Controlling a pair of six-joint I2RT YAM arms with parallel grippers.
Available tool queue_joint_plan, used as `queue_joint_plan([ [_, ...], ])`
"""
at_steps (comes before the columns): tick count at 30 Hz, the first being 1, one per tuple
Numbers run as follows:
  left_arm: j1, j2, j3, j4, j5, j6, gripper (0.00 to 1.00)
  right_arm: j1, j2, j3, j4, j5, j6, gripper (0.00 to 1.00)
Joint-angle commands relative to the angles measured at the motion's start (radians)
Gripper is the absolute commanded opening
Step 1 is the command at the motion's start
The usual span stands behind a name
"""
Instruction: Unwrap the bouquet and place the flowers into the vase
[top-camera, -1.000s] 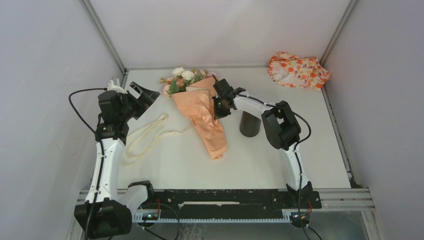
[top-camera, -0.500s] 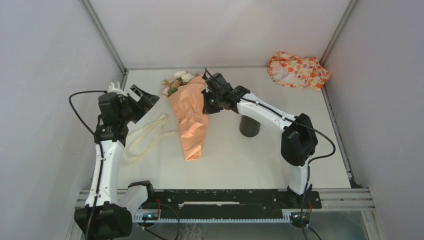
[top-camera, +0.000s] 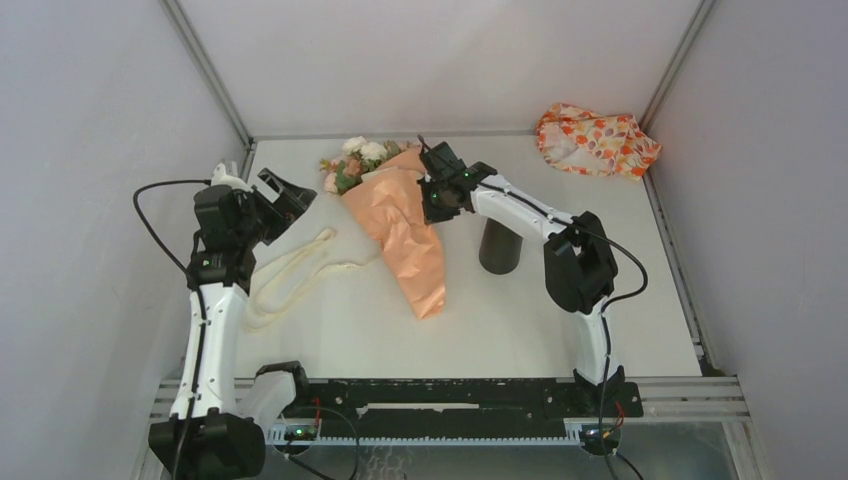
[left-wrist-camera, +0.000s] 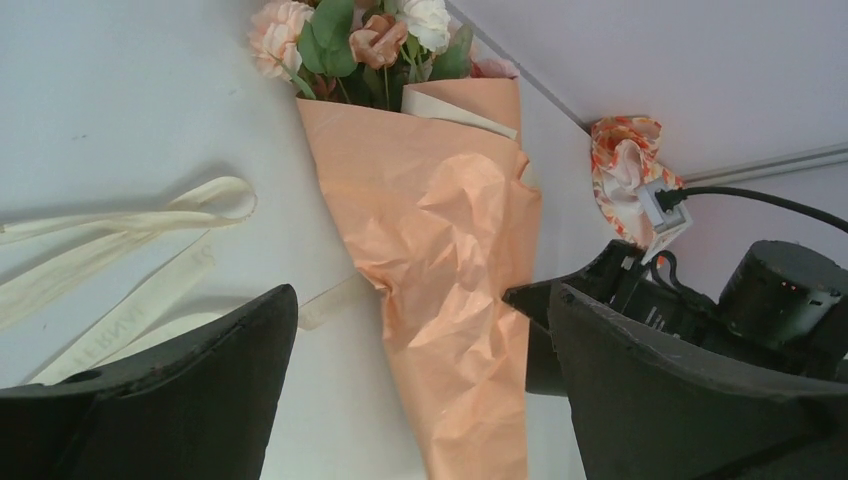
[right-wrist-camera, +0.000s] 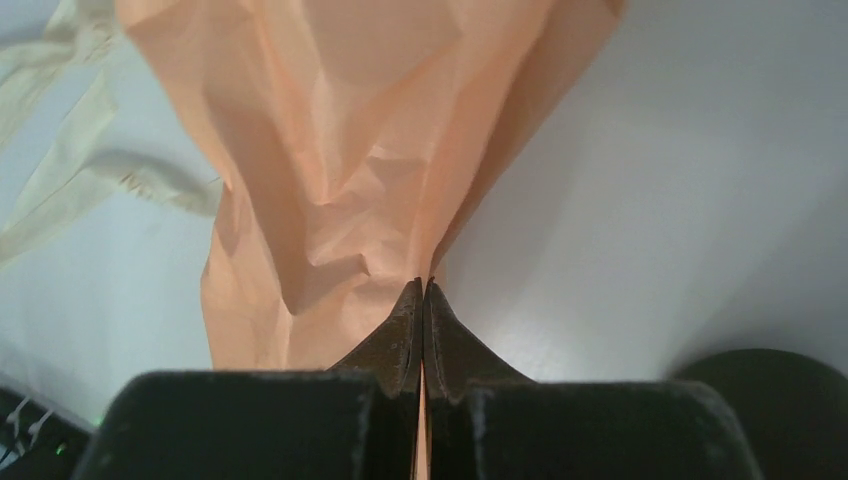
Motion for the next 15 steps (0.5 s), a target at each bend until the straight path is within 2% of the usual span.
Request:
queue_joint_plan([
  [1,-0.006,0.029,-0.026,0.091,0.037,-0.007,1.0,-0.045,-0.008,0.08,-0.019,0.053,-0.045,0.02],
  [4,-0.007,0.057,-0.038,0.109,0.061,-0.011,1.0,-0.051,-0.008,0.081,-0.016,0.043,-0.05,0.07],
  [10,-0.008,0.066,-0.041,0.117,0.07,-0.002,1.0,-0.037,0.015,0.081,-0.011,0.02,-0.051,0.09],
  [12,-0.009,0.063,-0.042,0.116,0.072,0.002,1.0,-0.033,0.022,0.079,-0.011,0.014,-0.051,0.16],
  [15,-0.009,0.06,-0.043,0.117,0.073,0.003,1.0,-0.028,0.027,0.077,-0.01,0.0,-0.047,0.15],
])
